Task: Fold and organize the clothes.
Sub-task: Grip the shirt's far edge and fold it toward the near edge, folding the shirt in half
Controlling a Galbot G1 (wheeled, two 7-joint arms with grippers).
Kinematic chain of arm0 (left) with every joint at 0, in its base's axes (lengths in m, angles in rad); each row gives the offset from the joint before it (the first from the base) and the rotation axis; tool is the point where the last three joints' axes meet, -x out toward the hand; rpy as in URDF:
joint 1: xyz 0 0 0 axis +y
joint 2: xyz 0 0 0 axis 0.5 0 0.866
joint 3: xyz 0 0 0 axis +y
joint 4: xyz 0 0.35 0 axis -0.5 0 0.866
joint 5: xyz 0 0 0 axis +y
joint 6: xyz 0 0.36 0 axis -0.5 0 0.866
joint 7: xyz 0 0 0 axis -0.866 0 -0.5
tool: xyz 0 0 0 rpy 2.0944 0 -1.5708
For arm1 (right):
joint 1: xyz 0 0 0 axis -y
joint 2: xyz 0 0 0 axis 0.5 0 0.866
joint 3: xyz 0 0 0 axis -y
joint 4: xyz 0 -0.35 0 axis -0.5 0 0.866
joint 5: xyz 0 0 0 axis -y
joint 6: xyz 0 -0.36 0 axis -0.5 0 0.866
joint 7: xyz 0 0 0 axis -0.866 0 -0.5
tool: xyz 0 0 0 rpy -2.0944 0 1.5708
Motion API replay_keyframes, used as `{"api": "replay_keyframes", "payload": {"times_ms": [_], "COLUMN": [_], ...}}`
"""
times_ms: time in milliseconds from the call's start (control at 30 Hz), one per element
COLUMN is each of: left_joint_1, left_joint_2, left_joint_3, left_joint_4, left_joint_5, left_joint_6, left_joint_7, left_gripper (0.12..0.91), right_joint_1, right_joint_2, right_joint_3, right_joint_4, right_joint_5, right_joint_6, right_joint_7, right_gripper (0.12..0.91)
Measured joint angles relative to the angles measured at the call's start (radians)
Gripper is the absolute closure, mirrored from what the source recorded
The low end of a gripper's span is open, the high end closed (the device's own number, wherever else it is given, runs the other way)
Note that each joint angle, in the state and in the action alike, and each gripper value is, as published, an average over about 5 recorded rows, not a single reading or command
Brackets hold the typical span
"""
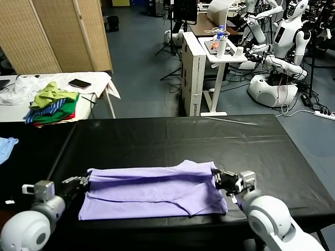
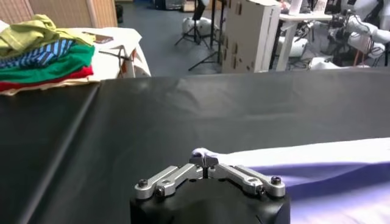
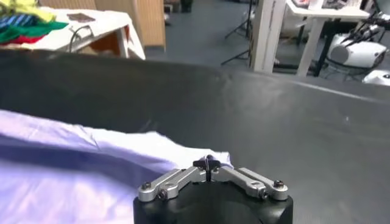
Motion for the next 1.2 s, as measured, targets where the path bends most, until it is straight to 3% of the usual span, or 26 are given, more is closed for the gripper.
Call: {"api": "replay_keyframes", "payload": {"times_ms": [600,800,867,933,1200], "left_joint_1": [0.145,0.163,0.168,0.174,0.207], "left_joint_2": [-0.039,-0.051,-0.057,-0.064,-0.076], "left_joint_3": [-0.012,-0.009,-0.009,-0.010,-0.035], "left_joint_4": [-0.023,-0.027,-0.036,-0.047,-0.095], "left_joint_5": [0.104,0.123,0.130,0.137,0.143], "left_joint_6": [-0.028,-0.030,-0.026,-0.020,0.002], "left_joint_7": [0.015,0.003,-0.006,-0.013,-0.038], "left_gripper": [0.883,0.883,0.869,0.805,0.308], "right_joint_1": [-0.050,-0.057,-0.065,-0.076,-0.121], "right_joint_2": [-0.011,-0.021,-0.027,-0.032,-0.027], "right_joint_3": [-0.006,-0.005,0.002,0.012,0.079], "right_joint_4": [0.005,0.020,0.032,0.046,0.105], "right_joint_5": [-0.005,-0.004,-0.004,-0.002,0.041], "right_joint_6": [0.000,0.000,0.000,0.000,0.000], "right_joint_7": [-0.011,-0.042,-0.053,-0.060,-0.057], "right_gripper": [0.884,0.879,0.815,0.713,0.219]}}
